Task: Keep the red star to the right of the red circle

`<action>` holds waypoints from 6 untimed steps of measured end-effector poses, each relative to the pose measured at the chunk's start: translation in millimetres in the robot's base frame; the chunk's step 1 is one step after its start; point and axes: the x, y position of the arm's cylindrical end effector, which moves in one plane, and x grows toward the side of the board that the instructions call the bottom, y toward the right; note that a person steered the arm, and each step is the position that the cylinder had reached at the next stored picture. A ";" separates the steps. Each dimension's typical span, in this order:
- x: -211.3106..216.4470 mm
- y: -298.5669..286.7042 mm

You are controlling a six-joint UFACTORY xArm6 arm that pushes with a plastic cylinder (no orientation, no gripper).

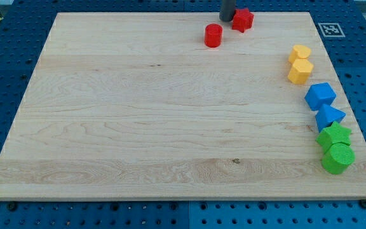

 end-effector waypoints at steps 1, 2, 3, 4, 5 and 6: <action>-7.4 32.7; -3.6 37.8; 14.2 31.6; 30.5 30.5; 57.3 31.0; 64.3 52.6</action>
